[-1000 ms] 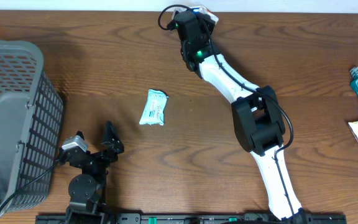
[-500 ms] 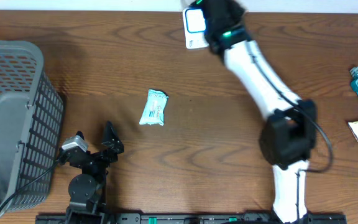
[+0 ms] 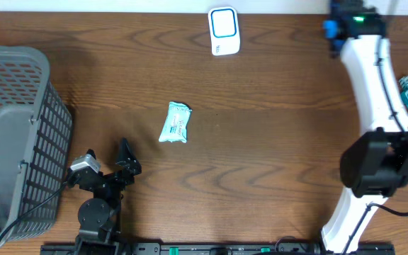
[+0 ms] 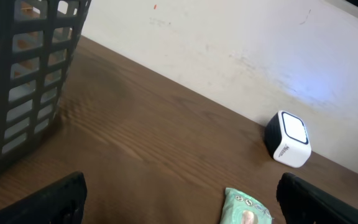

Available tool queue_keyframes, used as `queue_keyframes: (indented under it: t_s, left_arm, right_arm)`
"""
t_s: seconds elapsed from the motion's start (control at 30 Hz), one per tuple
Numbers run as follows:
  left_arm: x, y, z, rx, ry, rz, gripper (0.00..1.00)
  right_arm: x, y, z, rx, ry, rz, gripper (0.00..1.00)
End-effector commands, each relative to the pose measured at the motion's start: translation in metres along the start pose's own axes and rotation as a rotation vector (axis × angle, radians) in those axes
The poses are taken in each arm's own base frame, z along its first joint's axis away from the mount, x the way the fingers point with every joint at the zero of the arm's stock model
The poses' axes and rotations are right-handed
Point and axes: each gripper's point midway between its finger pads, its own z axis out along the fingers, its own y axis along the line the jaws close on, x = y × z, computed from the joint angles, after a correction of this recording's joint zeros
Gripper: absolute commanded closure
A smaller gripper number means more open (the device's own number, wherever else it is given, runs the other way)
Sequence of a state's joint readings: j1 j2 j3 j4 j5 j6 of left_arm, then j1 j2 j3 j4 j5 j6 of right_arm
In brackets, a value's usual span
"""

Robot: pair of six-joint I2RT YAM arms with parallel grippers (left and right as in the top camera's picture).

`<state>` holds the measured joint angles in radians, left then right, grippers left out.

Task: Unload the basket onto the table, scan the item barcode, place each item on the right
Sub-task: 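Carry the orange box right and drop it at the table edge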

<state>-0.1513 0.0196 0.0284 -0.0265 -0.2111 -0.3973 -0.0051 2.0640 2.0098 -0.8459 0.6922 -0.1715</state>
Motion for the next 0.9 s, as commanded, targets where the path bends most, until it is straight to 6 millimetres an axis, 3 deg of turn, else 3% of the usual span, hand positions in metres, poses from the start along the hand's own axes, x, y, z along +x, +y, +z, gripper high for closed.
queue_keyframes:
  t_s: [0.0, 0.17, 0.27, 0.4, 0.47, 0.53, 0.63, 0.7, 0.73, 0.77, 0.87]
  left_arm:
    - [0.015, 0.009, 0.001, -0.032, 0.041, 0.005, 0.02]
    - [0.015, 0.009, 0.001, -0.032, 0.041, 0.005, 0.02]
    - [0.015, 0.009, 0.001, -0.032, 0.041, 0.005, 0.02]
    - [0.015, 0.009, 0.001, -0.032, 0.041, 0.005, 0.02]
    - [0.015, 0.009, 0.001, -0.032, 0.041, 0.005, 0.02]
    - [0.015, 0.009, 0.001, -0.032, 0.041, 0.005, 0.02]
    - [0.015, 0.009, 0.001, -0.032, 0.041, 0.005, 0.02]
    - [0.015, 0.009, 0.001, -0.032, 0.041, 0.005, 0.02]
    - [0.015, 0.009, 0.001, -0.032, 0.041, 0.005, 0.02]
    - [0.015, 0.009, 0.001, -0.032, 0.041, 0.005, 0.02]
    - [0.015, 0.009, 0.001, -0.032, 0.041, 0.005, 0.02]
  right_arm:
    - [0.041, -0.013, 0.041, -0.056, 0.118, 0.222, 0.99]
    - [0.114, -0.036, 0.089, -0.059, 0.298, 0.339, 0.97]
    - [0.161, -0.033, 0.112, -0.107, 0.401, 0.436, 0.96]
    - [0.214, -0.035, 0.135, -0.123, 0.485, 0.497, 0.96]
    - [0.229, -0.043, 0.139, -0.104, 0.514, 0.513, 0.97]
    - [0.233, -0.051, 0.141, -0.086, 0.521, 0.558, 0.90]
    - [0.225, -0.060, 0.136, -0.093, 0.515, 0.611, 0.60]
    - [0.208, -0.060, 0.127, -0.156, 0.488, 0.639, 0.44]
    - [0.196, -0.059, 0.120, -0.205, 0.466, 0.655, 0.30]
    - [0.185, -0.058, 0.113, -0.250, 0.445, 0.670, 0.01]
    - [0.137, -0.056, 0.073, -0.440, 0.360, 0.773, 0.01]
